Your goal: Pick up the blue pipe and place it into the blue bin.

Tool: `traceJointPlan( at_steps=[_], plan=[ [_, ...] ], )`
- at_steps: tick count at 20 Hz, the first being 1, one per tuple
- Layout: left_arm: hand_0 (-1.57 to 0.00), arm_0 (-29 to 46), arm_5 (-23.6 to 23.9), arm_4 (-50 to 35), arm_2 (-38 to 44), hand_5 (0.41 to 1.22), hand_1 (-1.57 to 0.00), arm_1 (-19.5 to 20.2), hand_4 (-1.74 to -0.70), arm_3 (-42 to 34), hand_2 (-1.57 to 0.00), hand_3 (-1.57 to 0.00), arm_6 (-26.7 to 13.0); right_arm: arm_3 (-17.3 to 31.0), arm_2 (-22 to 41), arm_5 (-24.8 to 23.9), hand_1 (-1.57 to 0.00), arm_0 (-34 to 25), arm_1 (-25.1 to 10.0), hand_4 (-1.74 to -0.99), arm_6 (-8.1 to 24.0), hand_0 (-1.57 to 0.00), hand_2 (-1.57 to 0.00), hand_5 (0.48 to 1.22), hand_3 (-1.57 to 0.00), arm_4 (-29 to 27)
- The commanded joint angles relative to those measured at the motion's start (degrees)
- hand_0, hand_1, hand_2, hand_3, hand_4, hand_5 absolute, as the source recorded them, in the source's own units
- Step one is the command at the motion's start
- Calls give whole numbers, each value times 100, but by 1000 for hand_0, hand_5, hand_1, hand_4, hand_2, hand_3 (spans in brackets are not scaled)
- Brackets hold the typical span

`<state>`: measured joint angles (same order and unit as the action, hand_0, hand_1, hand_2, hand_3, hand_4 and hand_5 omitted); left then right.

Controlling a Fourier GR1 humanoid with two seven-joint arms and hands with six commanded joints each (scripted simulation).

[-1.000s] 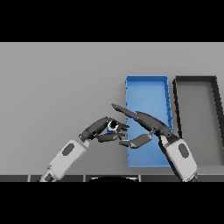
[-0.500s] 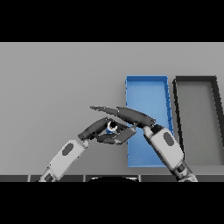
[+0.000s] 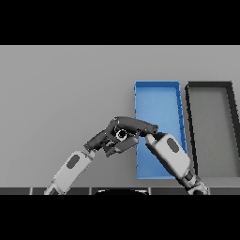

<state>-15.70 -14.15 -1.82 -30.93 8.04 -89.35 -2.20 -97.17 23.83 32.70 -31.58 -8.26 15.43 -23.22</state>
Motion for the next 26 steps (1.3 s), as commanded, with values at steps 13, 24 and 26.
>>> traceJointPlan(
  at_steps=[13,24,26],
  plan=[
    [-473,-48,-635,735,183,1187,-443,170,-1143,28,-399,-436,357,-126,550,-675,-1558,-208,-564,-1491,-499,-1559,-1559,1204,-1554,-112],
    [-40,-44,-622,775,307,599,-37,61,-887,92,-33,-37,250,-108,656,-817,-1570,-307,-714,-1490,-563,-1570,-1570,1220,-1570,-175],
    [-25,3,-588,755,310,576,-23,8,-894,129,-21,-23,135,-88,654,-847,-1570,-328,-683,-1489,-550,-1570,-1570,1220,-1570,-272]
  ],
)
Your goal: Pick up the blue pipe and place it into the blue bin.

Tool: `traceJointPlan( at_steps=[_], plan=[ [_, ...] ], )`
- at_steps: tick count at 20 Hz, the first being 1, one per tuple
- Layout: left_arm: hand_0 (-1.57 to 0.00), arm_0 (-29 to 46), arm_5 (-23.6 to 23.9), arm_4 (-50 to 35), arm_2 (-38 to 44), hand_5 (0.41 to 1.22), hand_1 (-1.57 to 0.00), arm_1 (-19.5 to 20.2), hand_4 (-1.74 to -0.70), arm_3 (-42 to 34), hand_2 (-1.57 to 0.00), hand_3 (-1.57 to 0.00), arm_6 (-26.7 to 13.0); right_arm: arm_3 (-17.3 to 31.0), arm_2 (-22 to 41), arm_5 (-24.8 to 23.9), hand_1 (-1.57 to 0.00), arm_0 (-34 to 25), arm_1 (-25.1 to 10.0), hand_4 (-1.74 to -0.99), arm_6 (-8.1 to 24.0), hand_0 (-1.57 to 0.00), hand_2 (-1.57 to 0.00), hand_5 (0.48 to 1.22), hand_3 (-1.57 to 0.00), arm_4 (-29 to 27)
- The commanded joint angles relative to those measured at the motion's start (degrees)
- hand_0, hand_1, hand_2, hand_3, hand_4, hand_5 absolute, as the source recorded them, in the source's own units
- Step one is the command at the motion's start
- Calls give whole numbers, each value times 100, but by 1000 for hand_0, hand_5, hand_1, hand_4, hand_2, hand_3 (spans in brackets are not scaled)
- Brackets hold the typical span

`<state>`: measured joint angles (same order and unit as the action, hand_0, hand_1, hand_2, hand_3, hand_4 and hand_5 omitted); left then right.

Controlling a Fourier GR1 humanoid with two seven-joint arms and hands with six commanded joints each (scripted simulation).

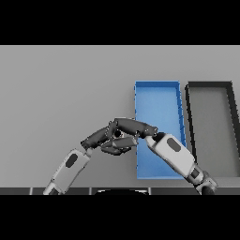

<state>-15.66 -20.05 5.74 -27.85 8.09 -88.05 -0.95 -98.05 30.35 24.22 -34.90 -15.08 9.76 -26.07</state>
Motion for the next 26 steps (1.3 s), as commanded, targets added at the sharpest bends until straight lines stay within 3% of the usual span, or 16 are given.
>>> traceJointPlan(
  at_steps=[1,4,7,10,12,13,16,20,23,26],
  plan=[
    [-20,7,34,39,-8,569,-19,-14,-897,32,-17,-18,-9,-31,-37,-21,-1570,6,-52,-1488,-1,-1570,-1570,1220,-1570,-86],
    [-10,29,87,48,21,548,-9,-42,-901,97,-8,-9,-86,-175,-153,-239,-1571,-135,-97,-1491,431,-1571,-1571,1221,-1571,-727],
    [-4,64,63,38,-25,524,-4,-74,-914,65,-4,-4,-224,-249,-372,-464,-1571,-487,-294,-1613,909,-1571,-1571,1221,-1571,-1471],
    [-2,78,8,-6,-21,504,-2,-38,-917,27,-1,-2,-236,-313,-715,-898,-1571,-883,-456,-1675,1314,-1571,-1571,1194,-1571,-2347],
    [-1,67,-9,-16,-30,503,-1,-43,-919,31,-1,-1,-321,-283,-1056,-1126,-1571,-1343,-608,-1699,1426,-1571,-1571,1154,-1571,-2941],
    [0,137,-16,-17,-42,503,0,-10,-917,-20,0,0,-284,-211,-1233,-1286,-1571,-1618,-671,-1707,1317,-1571,-1571,1141,-1571,-3172],
    [0,158,-30,17,-68,502,0,39,-908,-83,0,0,-144,278,-1582,-1534,-1571,-2298,-981,-1724,1034,-1571,-1571,1117,-1571,-3163],
    [1,251,-126,-89,-53,491,1,124,-907,-219,1,1,-147,1332,-1898,-1876,-1571,-2810,-1415,-1734,888,-1571,-1571,1127,-1571,-2861],
    [1,176,-82,-125,37,487,1,116,-911,-195,1,1,-213,1995,-1903,-1965,-1571,-2709,-1652,-1737,936,-1571,-1571,1135,-1571,-2552],
    [1,139,-56,-124,46,489,1,54,-902,-117,1,1,-351,2343,-1908,-2122,-1571,-2135,-1779,-1739,979,-1571,-1571,1120,-1571,-2484]
  ],
)
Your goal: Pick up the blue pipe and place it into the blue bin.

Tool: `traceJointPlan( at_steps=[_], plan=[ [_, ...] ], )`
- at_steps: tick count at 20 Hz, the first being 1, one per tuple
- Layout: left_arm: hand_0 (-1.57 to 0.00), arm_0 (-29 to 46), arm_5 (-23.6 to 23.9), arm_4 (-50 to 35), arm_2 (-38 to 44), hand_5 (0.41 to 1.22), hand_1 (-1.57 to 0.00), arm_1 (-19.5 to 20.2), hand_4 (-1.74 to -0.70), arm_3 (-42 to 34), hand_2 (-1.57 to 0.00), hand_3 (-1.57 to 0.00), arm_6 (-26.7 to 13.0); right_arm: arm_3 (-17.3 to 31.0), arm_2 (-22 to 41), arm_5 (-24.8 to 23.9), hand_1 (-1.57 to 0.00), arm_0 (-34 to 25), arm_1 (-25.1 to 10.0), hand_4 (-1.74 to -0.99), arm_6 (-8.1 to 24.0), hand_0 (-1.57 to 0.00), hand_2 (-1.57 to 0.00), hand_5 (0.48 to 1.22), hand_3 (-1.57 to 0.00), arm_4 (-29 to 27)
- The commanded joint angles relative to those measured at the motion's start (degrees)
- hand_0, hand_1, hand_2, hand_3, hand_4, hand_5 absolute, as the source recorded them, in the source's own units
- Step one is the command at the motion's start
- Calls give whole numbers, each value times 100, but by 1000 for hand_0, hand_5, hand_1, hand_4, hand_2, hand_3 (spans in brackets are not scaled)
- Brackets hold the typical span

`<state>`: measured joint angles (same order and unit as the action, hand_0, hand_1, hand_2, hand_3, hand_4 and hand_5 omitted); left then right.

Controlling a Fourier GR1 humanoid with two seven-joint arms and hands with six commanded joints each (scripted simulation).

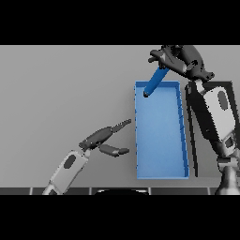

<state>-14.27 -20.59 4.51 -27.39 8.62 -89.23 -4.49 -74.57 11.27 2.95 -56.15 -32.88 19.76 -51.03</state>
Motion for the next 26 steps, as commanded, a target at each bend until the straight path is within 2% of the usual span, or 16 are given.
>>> traceJointPlan(
  at_steps=[1,4,7,10,14,15,16,18,19,20,21,23,24,26],
  plan=[
    [1,33,-38,5,-24,489,1,31,-898,-6,1,1,70,-18,38,-96,-1571,172,-33,-1740,38,-1571,-1571,1117,-1571,24],
    [1,-68,33,-7,17,478,1,-56,-893,24,1,1,-99,210,225,-225,-1571,626,-53,-1740,182,-1571,-1571,1121,-1571,171],
    [1,124,6,-11,-25,470,1,31,-887,-110,1,1,122,139,423,-602,-1571,1137,-15,-1741,472,-1571,-1571,1120,-1571,152],
    [1,64,24,16,-22,463,1,-3,-881,-20,1,1,85,-50,667,-782,-1571,1688,-160,-1741,971,-1571,-1571,1122,-1571,103],
    [1,95,25,24,-67,460,1,-38,-884,-37,1,1,52,1,1043,-768,-1571,2183,-178,-1591,1317,-1571,-1571,1114,-1571,232],
    [1,44,30,44,-55,457,1,-43,-885,10,1,1,16,81,1182,-882,-1571,2142,-121,-1599,1160,-1571,-1571,1110,-1330,261],
    [1,45,-11,-14,-29,455,1,-24,-886,1,1,1,31,202,1298,-1028,-1459,2090,-150,-1547,1095,-1563,-1393,1133,-1122,223],
    [1,14,-8,-28,-11,454,1,-35,-885,30,1,1,-25,354,1530,-1180,-933,2053,-245,-1455,893,-1045,-891,1164,-718,7],
    [1,-25,14,-13,6,453,1,-40,-885,47,1,1,-6,492,1669,-1200,-746,2041,-284,-1392,1159,-836,-712,1176,-574,-61],
    [1,-29,-24,-42,10,454,1,-29,-886,61,1,1,9,541,1792,-1219,-597,1983,-294,-1338,1201,-668,-570,1157,-459,-151],
    [1,17,10,-43,-15,453,1,-68,-888,23,1,1,-68,603,2013,-1017,-477,1908,-363,-1285,1331,-534,-456,1141,-367,-102],
    [1,41,8,-2,-29,452,1,-35,-891,44,1,1,-35,608,2405,-886,-305,1744,-517,-1208,1222,-342,-291,1028,-234,28],
    [1,57,-17,-51,6,454,1,10,-893,6,1,1,23,685,2630,-789,-244,1693,-618,-1179,975,-273,-233,975,-187,209],
    [1,76,-8,-45,-22,451,1,-4,-896,-28,1,1,42,821,2986,-635,-156,1507,-739,-1149,796,-174,-149,887,-120,425]
  ],
)
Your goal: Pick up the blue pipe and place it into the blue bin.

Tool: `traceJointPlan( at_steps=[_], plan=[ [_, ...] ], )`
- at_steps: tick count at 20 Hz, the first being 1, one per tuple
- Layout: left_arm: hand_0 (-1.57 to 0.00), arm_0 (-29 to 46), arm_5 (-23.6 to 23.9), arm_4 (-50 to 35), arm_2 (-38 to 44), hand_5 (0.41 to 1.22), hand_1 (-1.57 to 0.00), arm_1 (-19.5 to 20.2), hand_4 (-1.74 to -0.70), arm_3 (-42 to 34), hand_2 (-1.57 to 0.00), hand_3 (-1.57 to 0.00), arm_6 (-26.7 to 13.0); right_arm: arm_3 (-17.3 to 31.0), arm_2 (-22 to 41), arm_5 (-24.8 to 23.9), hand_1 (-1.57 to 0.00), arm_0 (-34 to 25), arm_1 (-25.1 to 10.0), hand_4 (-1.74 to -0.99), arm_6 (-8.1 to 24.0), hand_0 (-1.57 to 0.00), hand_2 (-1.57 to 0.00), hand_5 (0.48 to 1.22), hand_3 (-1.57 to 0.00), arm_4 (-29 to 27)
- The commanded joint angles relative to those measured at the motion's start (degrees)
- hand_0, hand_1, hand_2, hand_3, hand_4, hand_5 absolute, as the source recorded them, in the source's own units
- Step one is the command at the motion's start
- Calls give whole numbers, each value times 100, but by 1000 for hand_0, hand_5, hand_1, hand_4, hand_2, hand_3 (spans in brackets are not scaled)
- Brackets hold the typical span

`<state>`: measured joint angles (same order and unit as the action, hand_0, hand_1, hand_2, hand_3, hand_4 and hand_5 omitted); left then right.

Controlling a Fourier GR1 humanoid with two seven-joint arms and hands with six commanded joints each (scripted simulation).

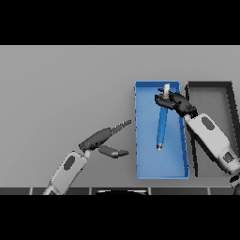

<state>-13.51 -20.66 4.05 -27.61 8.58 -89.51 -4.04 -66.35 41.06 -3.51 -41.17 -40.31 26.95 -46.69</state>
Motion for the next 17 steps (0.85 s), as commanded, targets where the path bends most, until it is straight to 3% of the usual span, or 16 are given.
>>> traceJointPlan(
  at_steps=[1,3,6,9,12,17],
  plan=[
    [1,-4,5,12,-9,450,1,-3,-897,2,1,1,-18,43,162,64,-124,-18,26,-1131,121,-139,-119,857,-95,31],
    [1,3,36,41,-21,453,1,-40,-901,48,1,1,-69,133,319,176,-79,60,5,-1126,510,-89,-76,794,-61,117],
    [1,-5,12,-8,29,458,1,11,-912,16,1,1,-21,194,344,13,-40,-30,49,-1124,683,-45,-38,717,-31,184],
    [1,-35,56,47,-12,462,1,-83,-915,88,1,1,-56,205,290,-13,-20,56,122,-1119,469,-23,-19,695,-15,126],
    [1,-55,1,-54,62,466,1,-27,-922,71,1,1,-92,214,286,10,-10,-2,115,-1132,539,-11,-9,675,-7,120],
    [1,107,33,25,-57,468,1,-65,-920,12,1,1,0,246,243,175,-8,72,72,-1129,393,-9,-7,677,-6,50]
  ],
)
